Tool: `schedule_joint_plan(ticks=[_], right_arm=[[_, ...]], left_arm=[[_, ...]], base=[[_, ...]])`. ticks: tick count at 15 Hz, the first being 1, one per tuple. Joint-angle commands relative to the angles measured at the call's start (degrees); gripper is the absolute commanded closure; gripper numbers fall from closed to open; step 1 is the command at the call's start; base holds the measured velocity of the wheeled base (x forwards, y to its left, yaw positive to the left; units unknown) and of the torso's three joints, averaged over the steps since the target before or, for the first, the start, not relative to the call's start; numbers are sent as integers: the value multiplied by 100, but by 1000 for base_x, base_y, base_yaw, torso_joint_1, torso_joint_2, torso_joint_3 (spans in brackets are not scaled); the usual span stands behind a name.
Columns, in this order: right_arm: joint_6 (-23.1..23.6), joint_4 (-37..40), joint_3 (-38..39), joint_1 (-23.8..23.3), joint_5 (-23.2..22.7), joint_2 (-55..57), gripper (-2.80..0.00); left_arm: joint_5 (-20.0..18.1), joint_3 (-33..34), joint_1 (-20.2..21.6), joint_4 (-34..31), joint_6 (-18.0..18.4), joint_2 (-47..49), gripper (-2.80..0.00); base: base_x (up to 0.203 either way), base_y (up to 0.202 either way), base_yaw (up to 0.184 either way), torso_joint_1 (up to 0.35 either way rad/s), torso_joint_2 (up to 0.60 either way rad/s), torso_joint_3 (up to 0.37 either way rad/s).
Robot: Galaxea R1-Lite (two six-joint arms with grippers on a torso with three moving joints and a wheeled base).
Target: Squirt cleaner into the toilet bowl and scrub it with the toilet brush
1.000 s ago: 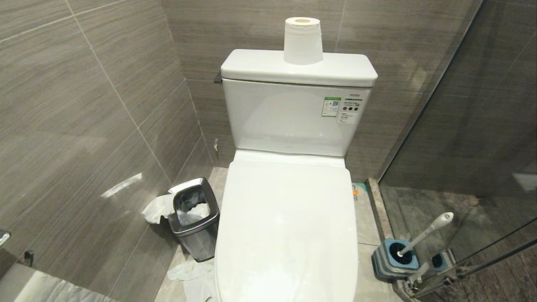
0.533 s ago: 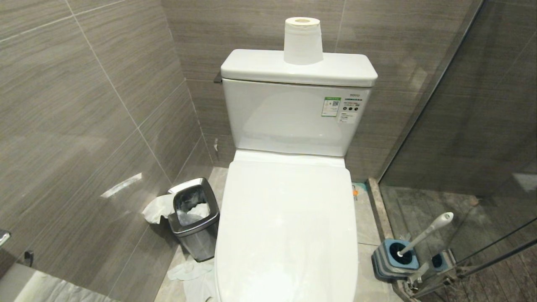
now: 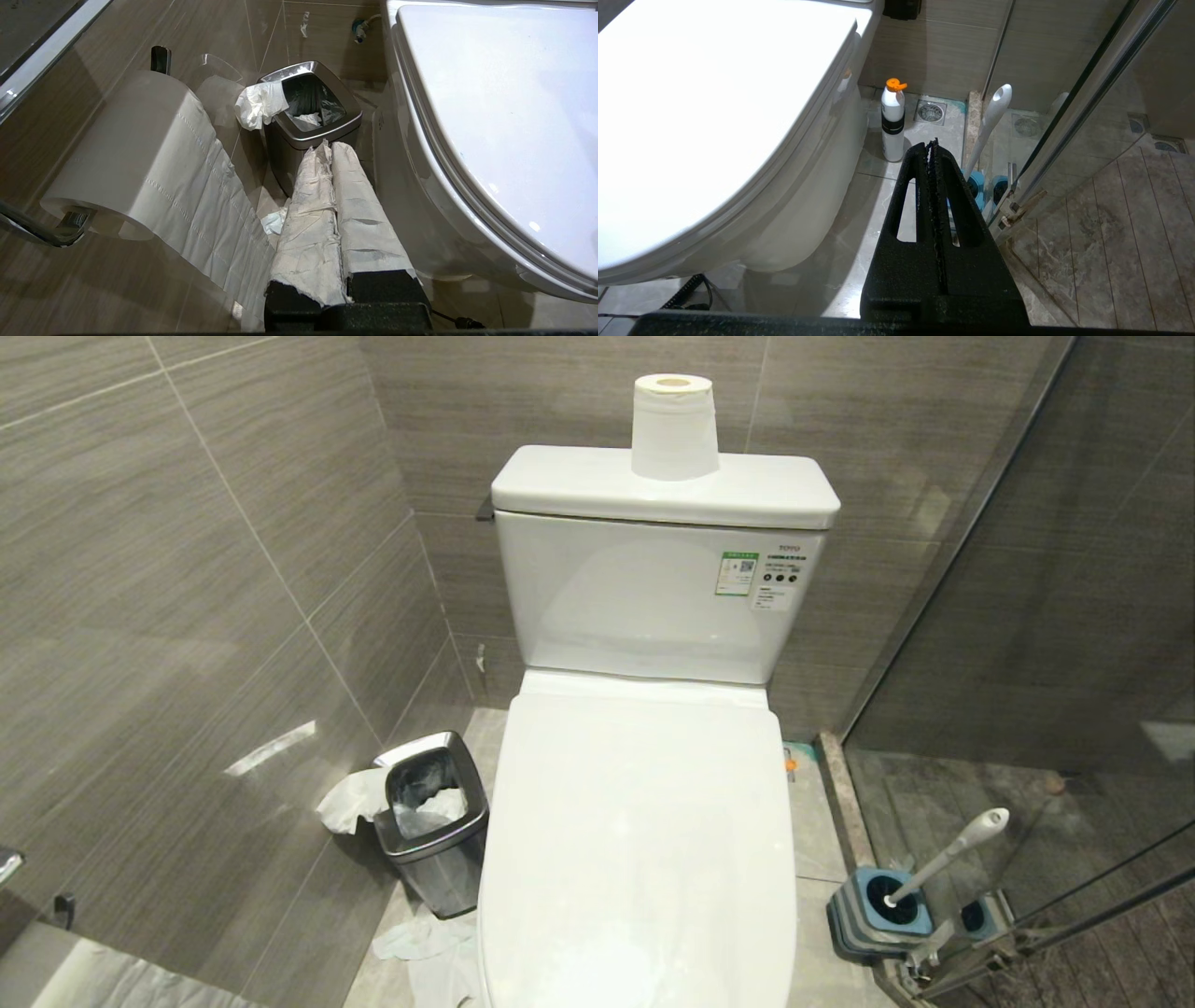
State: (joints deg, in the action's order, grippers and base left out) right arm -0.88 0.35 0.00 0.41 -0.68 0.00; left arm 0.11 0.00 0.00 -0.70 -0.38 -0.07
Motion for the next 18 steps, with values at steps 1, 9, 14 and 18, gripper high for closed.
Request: schedule_joint_plan(ticks=[1, 9, 14, 18], right_arm=[[0, 0, 0, 2, -2, 0, 0], [0, 0, 0, 2, -2, 0, 0], [0, 0, 0, 2, -2, 0, 0], [0, 0, -5, 2, -2, 0, 0]], left_arm=[[7, 9, 0, 0, -6, -1, 0], [7, 9, 0, 0, 3, -1, 0], [-2, 9, 1, 0, 12, 7, 0], [-2, 9, 1, 0, 12, 7, 0]], base=[[0, 0, 0, 0, 0, 0], [0, 0, 0, 0, 0, 0], [0, 0, 0, 0, 0, 0], [0, 0, 0, 0, 0, 0]])
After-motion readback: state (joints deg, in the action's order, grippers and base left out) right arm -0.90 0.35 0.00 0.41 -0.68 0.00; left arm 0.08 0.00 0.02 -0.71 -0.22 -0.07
